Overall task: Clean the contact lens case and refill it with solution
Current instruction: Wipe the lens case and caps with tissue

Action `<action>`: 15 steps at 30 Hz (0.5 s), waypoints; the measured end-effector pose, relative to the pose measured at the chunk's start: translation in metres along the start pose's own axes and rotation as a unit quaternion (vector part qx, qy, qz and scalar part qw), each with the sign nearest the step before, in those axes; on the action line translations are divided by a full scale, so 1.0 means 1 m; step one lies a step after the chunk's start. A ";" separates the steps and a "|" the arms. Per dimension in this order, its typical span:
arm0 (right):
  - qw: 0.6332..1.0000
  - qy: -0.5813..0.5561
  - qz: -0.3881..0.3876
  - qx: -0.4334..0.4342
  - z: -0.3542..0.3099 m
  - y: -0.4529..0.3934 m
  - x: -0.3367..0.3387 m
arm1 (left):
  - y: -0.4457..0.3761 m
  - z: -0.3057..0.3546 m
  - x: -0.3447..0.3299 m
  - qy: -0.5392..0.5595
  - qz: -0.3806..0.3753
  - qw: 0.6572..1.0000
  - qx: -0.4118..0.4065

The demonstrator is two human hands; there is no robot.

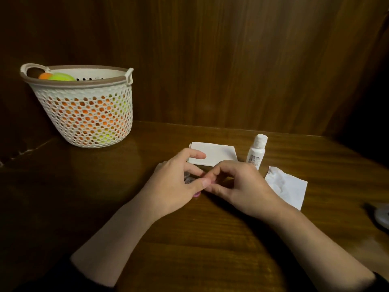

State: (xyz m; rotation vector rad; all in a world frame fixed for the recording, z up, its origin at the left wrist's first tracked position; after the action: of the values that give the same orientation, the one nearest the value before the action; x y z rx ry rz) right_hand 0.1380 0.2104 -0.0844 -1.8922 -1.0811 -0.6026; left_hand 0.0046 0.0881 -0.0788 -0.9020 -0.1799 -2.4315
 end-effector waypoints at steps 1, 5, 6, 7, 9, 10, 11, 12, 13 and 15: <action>1.000 0.011 -0.002 -0.003 0.002 0.000 -0.001 | 0.001 0.000 0.004 -0.043 0.002 0.999 -0.007; 0.999 0.048 -0.010 0.001 0.005 -0.001 -0.001 | 0.007 -0.005 0.019 -0.187 0.003 0.982 -0.022; 0.998 0.055 -0.016 0.005 0.005 -0.001 -0.001 | 0.008 -0.006 0.021 -0.203 0.000 0.979 -0.021; 0.998 0.056 -0.021 0.011 0.004 -0.001 -0.002 | 0.008 -0.007 0.021 -0.215 -0.002 0.976 -0.020; 0.998 0.050 -0.029 0.023 0.002 -0.002 -0.003 | 0.008 -0.007 0.020 -0.238 0.002 0.971 -0.027; 0.998 0.046 -0.032 0.027 0.001 -0.002 -0.004 | 0.008 -0.006 0.019 -0.250 0.006 0.968 -0.029; 0.998 0.044 -0.034 0.029 -0.001 -0.002 -0.004 | 0.008 -0.006 0.019 -0.259 0.009 0.965 -0.028; 0.998 0.045 -0.034 0.032 -0.002 -0.002 -0.005 | 0.008 -0.006 0.019 -0.266 0.012 0.964 -0.026; 0.998 0.047 -0.031 0.036 -0.004 -0.002 -0.005 | 0.007 -0.006 0.020 -0.271 0.016 0.962 -0.023; 0.997 0.049 -0.023 0.051 -0.008 -0.002 -0.007 | 0.007 -0.007 0.021 -0.277 0.022 0.960 -0.015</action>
State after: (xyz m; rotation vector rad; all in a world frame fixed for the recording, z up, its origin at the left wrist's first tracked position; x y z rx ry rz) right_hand 0.1326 0.2014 -0.0846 -1.7371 -1.0740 -0.6464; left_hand -0.0092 0.0708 -0.0711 -1.5665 -0.3174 -2.0871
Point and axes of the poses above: each hand's wrist, its own y-axis away from the middle knuckle, its own x-axis out of the back of the hand, z = x × y, the point moved 5 cm from there along -y, towards the middle knuckle, and after that the axes turned 8 degrees about x, right-handed, at the moved point
